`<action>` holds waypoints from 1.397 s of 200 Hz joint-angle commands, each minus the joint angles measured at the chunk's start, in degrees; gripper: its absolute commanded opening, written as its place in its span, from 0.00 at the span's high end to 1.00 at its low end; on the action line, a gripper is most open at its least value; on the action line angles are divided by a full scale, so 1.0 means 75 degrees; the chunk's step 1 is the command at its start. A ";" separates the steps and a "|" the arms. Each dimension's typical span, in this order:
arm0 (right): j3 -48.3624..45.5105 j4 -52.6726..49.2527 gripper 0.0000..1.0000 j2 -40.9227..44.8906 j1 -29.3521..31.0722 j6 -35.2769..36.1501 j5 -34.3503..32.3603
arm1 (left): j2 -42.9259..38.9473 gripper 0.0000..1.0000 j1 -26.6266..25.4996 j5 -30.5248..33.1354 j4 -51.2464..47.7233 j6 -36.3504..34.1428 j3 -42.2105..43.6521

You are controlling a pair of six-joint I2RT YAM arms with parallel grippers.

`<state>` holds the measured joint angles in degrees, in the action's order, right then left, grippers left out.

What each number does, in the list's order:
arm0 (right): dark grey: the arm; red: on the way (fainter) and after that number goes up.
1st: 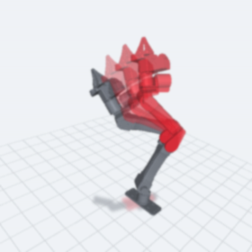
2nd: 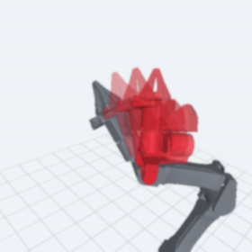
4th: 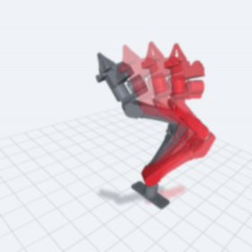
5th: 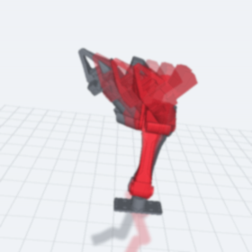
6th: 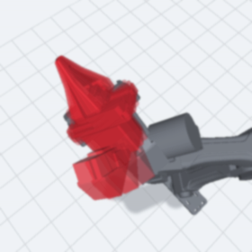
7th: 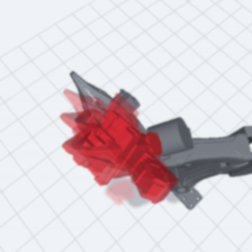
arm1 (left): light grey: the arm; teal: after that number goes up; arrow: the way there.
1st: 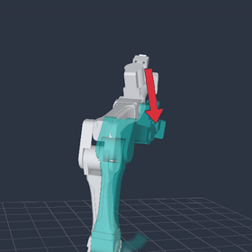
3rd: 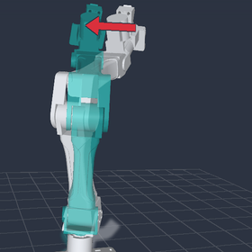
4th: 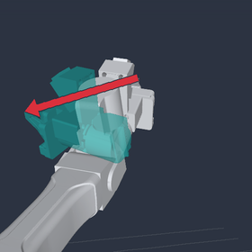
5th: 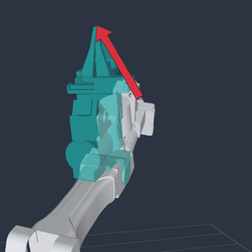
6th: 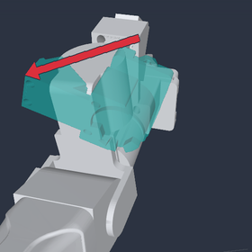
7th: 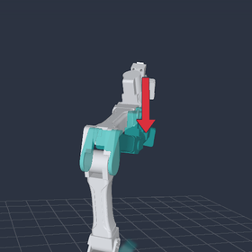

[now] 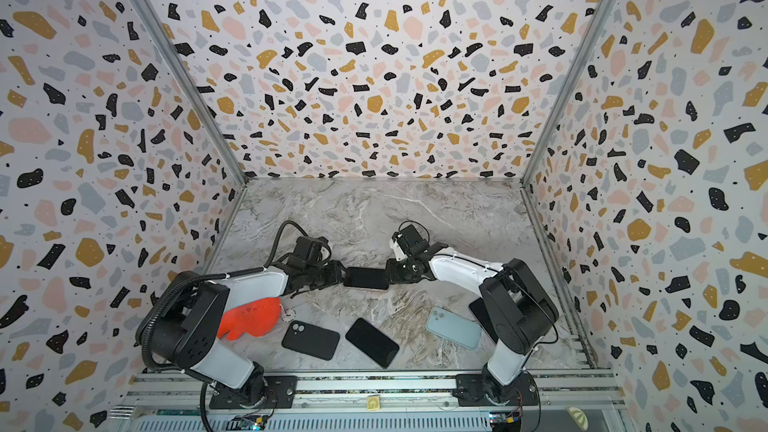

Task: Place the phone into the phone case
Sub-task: 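Lower the cased phone flat onto the table with both grippers, then press the phone down into the case with both grippers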

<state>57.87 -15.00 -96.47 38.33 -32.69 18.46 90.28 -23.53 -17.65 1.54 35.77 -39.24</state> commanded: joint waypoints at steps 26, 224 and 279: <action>-0.0027 0.0020 0.68 -0.0046 0.0203 -0.0087 -0.0251 | -0.0032 0.51 -0.0069 -0.0486 0.0192 -0.0139 0.0143; 0.0088 0.0268 0.79 -0.0719 0.0467 -0.0213 0.0099 | 0.0595 0.56 -0.0128 -0.0738 0.0477 -0.0122 0.0112; 0.0066 0.0423 0.83 -0.0835 0.0527 -0.0292 0.0249 | 0.0677 0.57 -0.0167 -0.0775 0.0595 -0.0070 0.0136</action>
<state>57.54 -14.59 -100.47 40.62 -35.11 17.47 92.95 -24.05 -21.98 6.00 35.18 -39.03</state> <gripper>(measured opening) 0.181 0.431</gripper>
